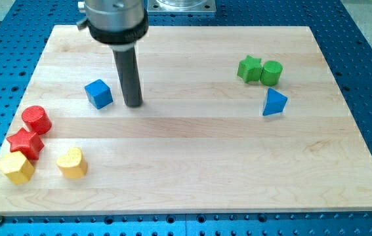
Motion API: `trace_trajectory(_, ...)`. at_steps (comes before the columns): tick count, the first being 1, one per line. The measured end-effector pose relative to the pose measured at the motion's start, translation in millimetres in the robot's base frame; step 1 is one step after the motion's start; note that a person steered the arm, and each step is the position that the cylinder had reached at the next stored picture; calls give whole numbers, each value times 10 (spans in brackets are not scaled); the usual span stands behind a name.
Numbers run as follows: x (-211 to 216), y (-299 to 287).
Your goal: Move the blue cube into the red circle
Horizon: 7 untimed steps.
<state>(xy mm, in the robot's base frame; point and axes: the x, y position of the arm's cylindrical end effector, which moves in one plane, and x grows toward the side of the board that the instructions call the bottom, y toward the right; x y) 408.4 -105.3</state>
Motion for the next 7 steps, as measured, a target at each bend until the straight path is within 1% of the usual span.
trace_trajectory(1, 62, -821)
trace_trajectory(3, -19, -837)
trace_trajectory(5, -23, -1446)
trace_trajectory(6, -52, -1506)
trace_trajectory(7, -243, -1465)
